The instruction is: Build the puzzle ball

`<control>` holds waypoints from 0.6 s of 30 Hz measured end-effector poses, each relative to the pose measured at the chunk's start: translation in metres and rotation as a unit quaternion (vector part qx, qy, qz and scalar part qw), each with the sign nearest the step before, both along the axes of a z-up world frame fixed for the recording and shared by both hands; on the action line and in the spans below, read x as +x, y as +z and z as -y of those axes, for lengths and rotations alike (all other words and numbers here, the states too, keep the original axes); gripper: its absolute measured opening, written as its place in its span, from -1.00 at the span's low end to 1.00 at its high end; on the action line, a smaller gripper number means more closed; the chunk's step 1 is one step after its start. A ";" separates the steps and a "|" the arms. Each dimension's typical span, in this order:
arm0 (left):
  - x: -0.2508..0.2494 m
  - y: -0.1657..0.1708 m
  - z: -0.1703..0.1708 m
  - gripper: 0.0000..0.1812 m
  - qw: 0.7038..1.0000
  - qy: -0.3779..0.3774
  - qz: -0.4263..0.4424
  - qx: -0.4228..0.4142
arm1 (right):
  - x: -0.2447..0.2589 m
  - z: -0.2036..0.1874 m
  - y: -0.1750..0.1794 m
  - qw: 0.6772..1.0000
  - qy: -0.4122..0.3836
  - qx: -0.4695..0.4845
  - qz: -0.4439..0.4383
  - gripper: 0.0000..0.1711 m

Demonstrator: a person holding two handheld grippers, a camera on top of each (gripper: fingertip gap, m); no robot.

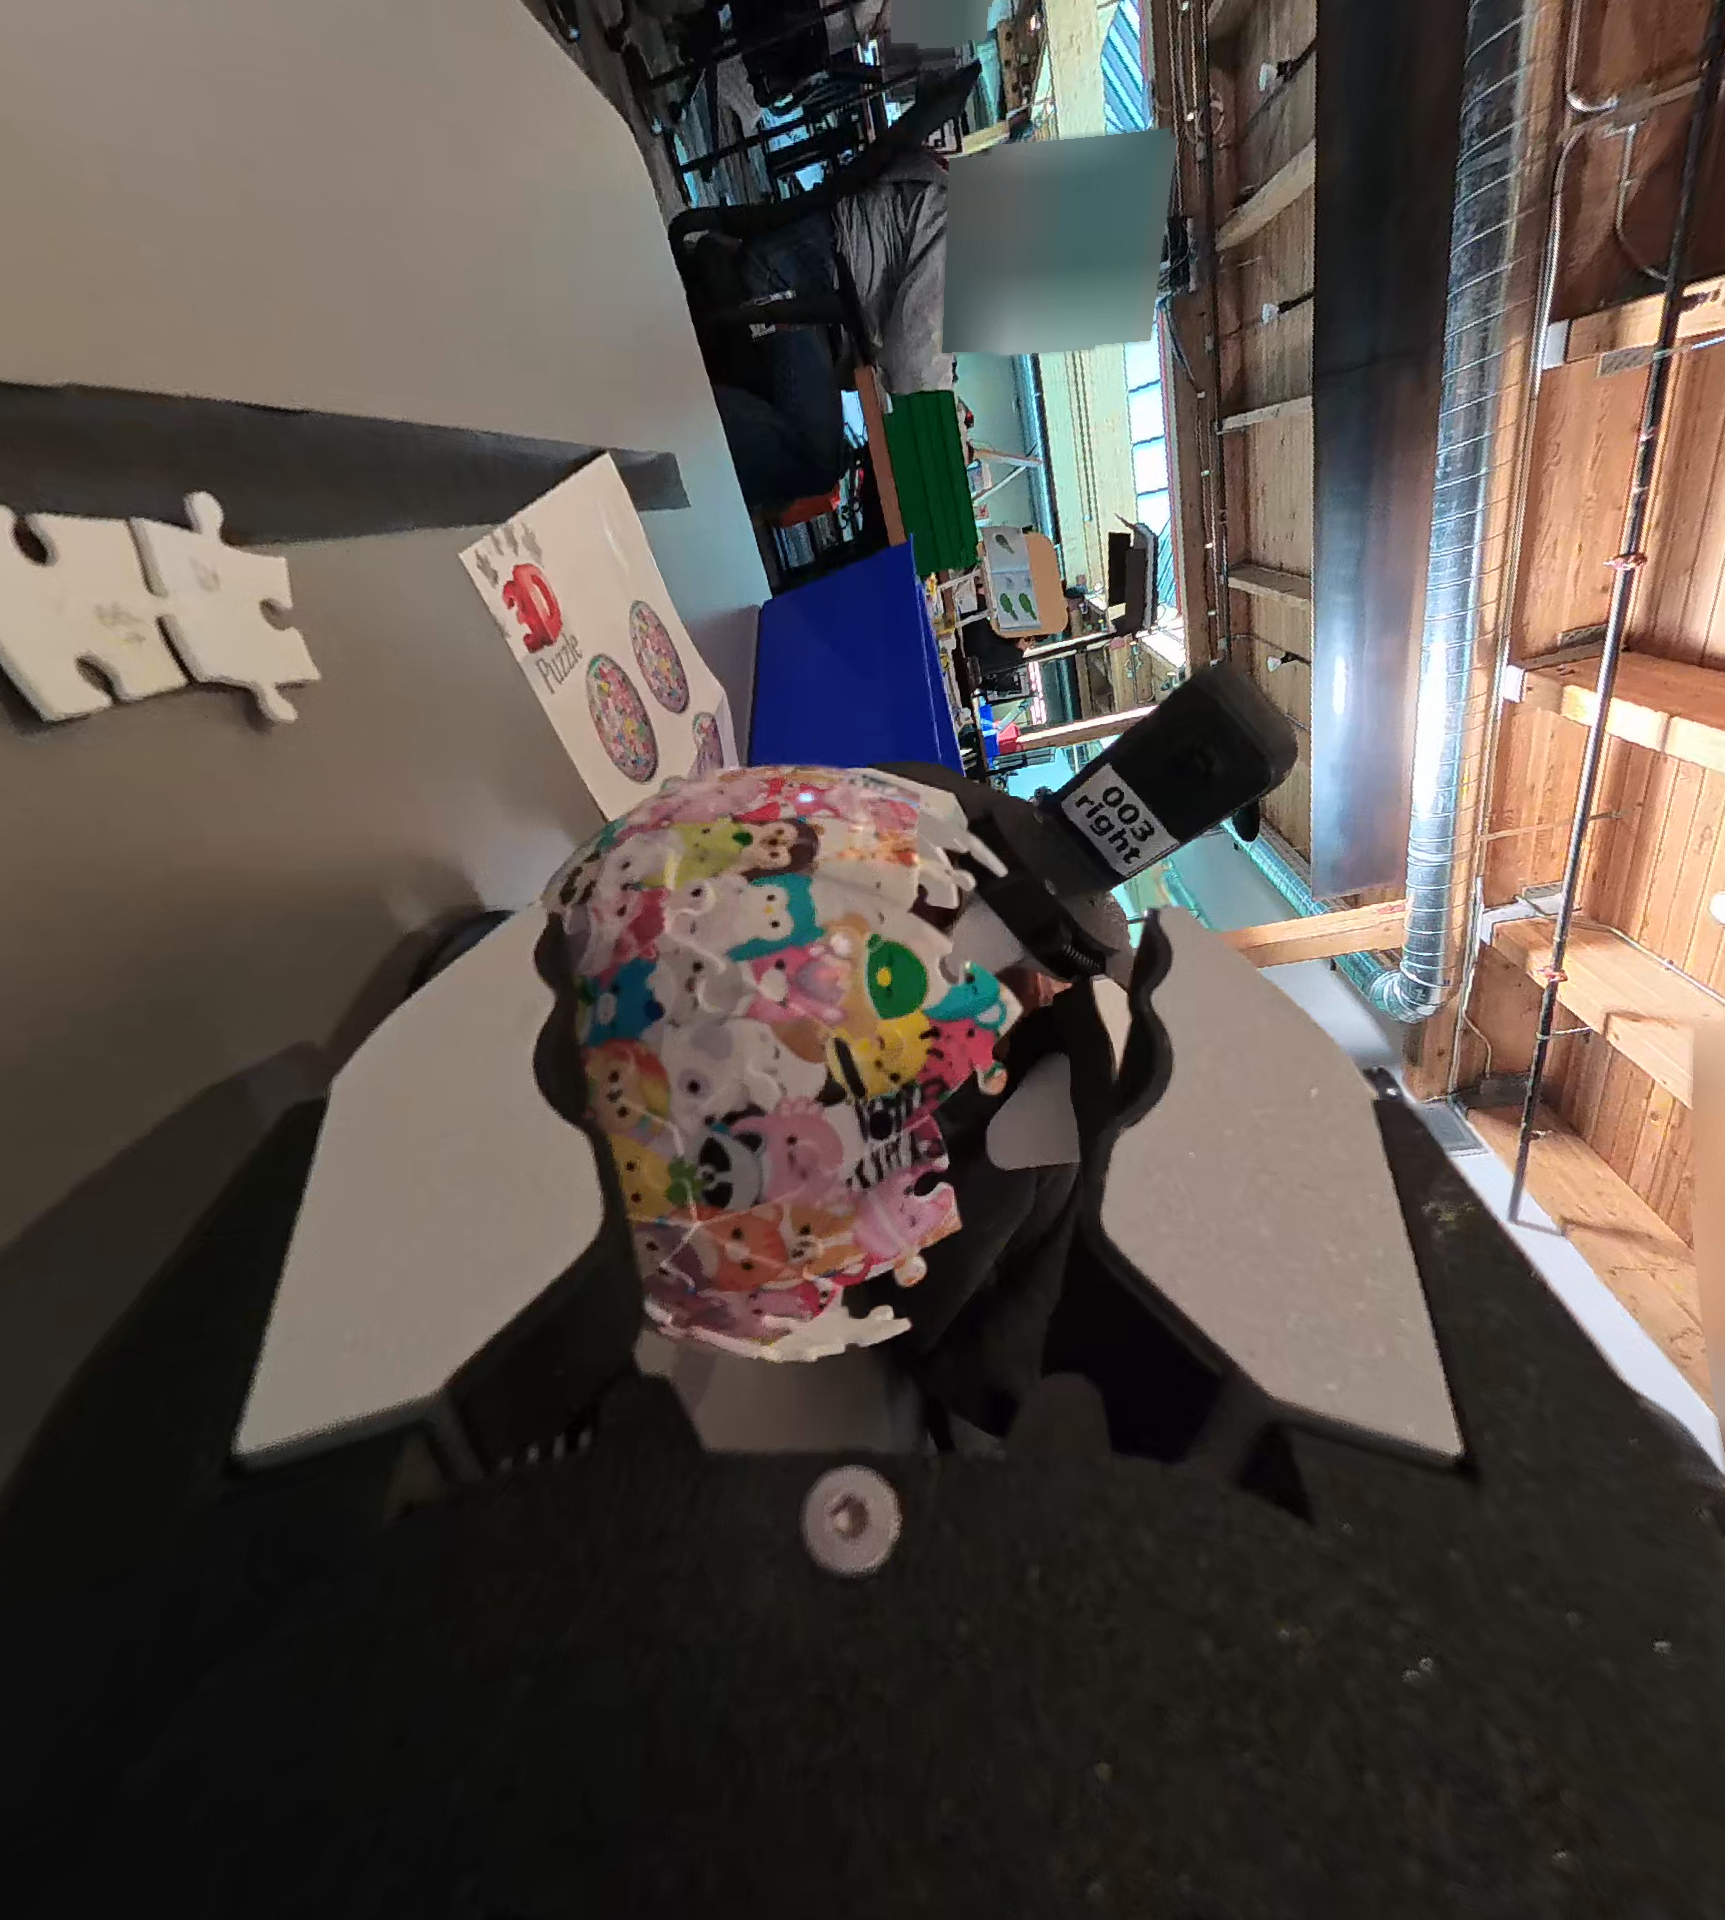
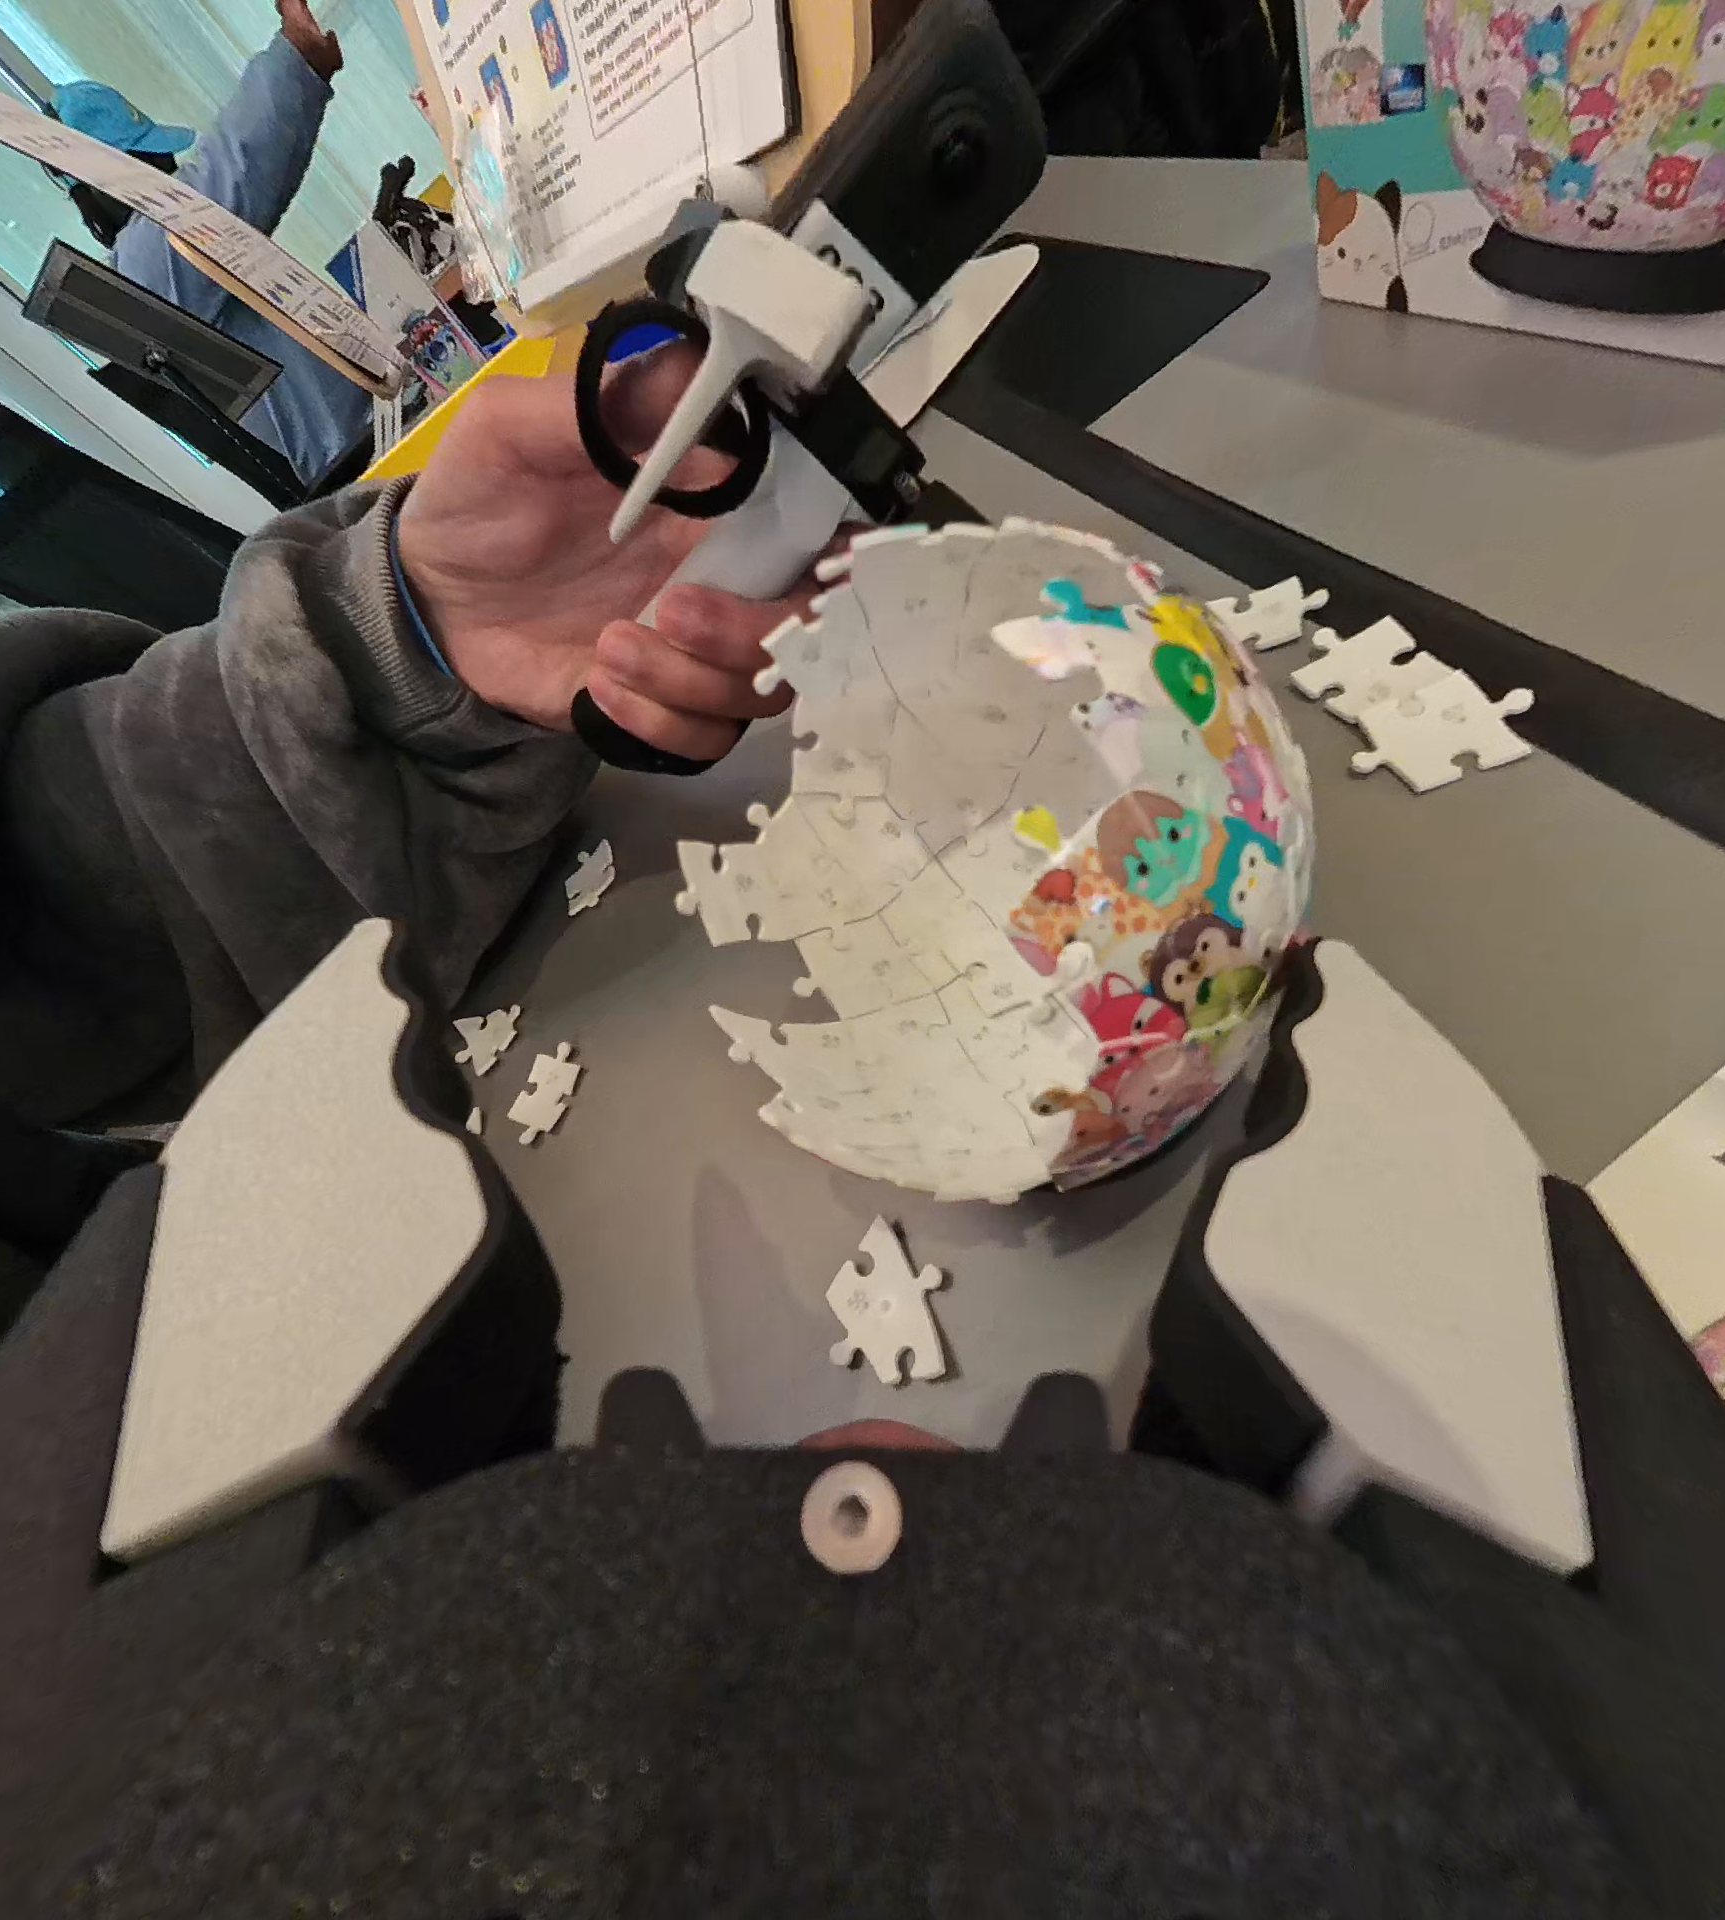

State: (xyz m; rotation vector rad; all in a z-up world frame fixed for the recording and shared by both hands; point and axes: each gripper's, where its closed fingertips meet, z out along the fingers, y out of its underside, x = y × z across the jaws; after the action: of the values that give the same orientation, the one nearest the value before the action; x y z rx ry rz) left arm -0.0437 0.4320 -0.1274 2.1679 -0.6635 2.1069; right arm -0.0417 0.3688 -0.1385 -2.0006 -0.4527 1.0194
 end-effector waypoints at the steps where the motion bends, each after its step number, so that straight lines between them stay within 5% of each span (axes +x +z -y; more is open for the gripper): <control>1: 0.000 -0.001 0.001 0.10 1.000 -0.002 -0.002 0.006 | 0.000 0.001 0.000 1.000 0.001 0.001 0.002 0.67; 18: -0.009 -0.014 0.016 0.15 0.999 -0.013 -0.034 0.016 | -0.001 0.006 -0.015 0.999 -0.002 -0.038 0.005 0.69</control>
State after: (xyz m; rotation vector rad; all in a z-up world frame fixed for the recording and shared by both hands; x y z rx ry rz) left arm -0.0528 0.4161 -0.1419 2.2232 -0.7186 2.0147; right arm -0.0422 0.3630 -0.1533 -2.0738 -0.4208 1.0368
